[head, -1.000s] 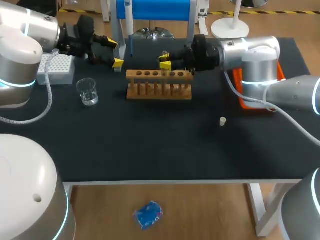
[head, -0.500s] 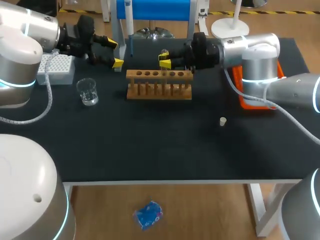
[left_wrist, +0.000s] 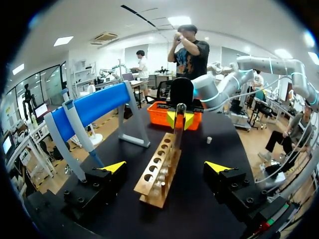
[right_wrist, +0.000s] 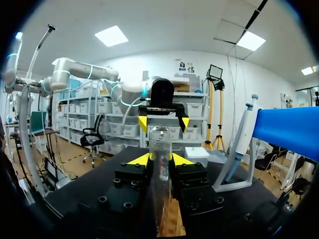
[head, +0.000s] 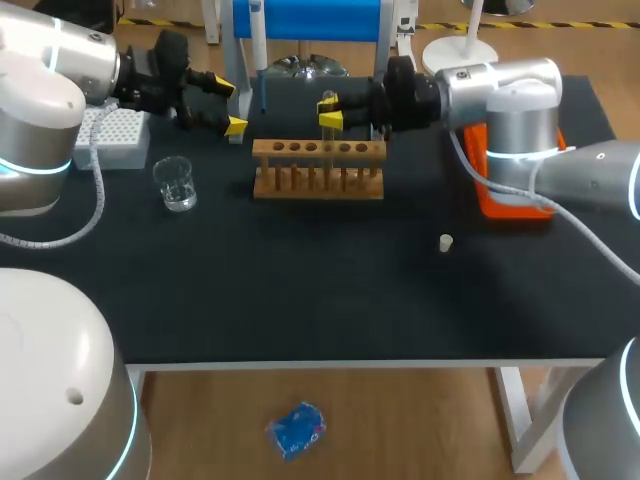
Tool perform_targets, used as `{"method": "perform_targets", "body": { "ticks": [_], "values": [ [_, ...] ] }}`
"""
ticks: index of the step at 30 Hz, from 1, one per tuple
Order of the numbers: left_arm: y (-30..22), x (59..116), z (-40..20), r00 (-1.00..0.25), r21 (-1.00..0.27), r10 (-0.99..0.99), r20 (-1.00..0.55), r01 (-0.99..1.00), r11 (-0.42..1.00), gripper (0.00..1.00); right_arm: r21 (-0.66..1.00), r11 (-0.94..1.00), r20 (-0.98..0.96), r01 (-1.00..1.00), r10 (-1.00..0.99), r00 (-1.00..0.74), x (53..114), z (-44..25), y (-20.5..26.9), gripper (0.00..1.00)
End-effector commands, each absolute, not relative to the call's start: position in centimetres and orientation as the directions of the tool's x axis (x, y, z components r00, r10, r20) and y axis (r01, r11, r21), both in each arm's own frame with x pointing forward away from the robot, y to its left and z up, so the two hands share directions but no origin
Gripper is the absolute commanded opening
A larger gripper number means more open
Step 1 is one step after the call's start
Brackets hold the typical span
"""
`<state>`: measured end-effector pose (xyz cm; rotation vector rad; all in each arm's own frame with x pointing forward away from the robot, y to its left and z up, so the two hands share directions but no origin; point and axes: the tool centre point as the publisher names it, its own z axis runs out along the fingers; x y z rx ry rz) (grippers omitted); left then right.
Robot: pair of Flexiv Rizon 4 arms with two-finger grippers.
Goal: Invert the test tube, pick up the pipette, mount the tip to pipette, aspirate from beaker and dispense into the tube, eject the tip, return the pipette, and cap with the stopper.
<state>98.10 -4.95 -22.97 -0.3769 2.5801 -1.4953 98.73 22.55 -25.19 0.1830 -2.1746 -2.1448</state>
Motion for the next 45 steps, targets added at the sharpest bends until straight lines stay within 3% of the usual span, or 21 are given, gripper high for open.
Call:
{"method": "perform_targets", "body": {
  "ticks": [1, 45],
  "values": [
    [-4.9, 98.2, -22.9, -0.960, -0.866, -0.280, 0.010, -0.149, 0.477, 1.00, 0.999, 0.018, -0.026, -0.029, -0.139, -0.990, 98.3, -24.6, 22.4, 0.00],
    [-4.9, 98.2, -22.9, -0.960, -0.866, -0.280, 0.010, -0.149, 0.477, 1.00, 0.998, 0.001, -0.069, -0.070, -0.135, -0.988, 97.1, -18.3, 21.7, 0.00]
  ]
}}
